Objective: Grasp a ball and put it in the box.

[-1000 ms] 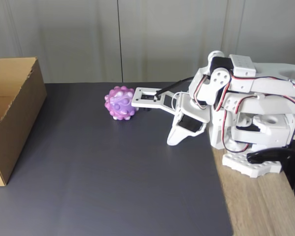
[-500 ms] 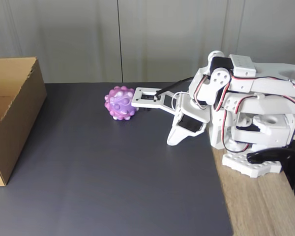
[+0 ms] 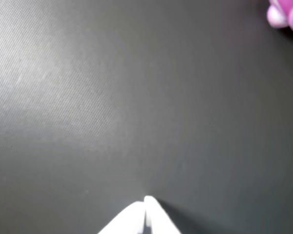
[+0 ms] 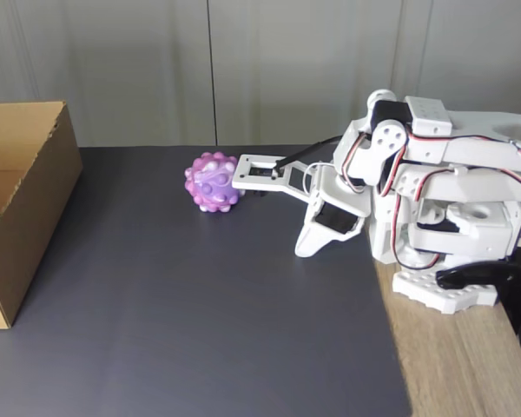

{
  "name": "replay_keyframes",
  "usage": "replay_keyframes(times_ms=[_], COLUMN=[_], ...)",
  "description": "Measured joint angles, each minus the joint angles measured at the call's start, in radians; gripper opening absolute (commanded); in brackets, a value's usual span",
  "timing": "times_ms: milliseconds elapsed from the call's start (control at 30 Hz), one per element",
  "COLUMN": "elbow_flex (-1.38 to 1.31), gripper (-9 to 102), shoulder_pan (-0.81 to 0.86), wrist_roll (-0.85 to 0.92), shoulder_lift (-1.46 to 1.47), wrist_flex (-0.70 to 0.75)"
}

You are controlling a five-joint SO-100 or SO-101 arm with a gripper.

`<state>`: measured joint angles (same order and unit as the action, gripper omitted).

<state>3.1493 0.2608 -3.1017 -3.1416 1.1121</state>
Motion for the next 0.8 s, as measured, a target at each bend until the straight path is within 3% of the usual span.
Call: replay_keyframes(times_ms=[700,800], elbow_flex=[0.0,0.0], gripper=[0,0], shoulder_pan=[0.029,0.049], wrist_roll=[0.014,-0.046], shoulder_lift=[0.0,0.0], wrist_flex=[0.0,-0.009])
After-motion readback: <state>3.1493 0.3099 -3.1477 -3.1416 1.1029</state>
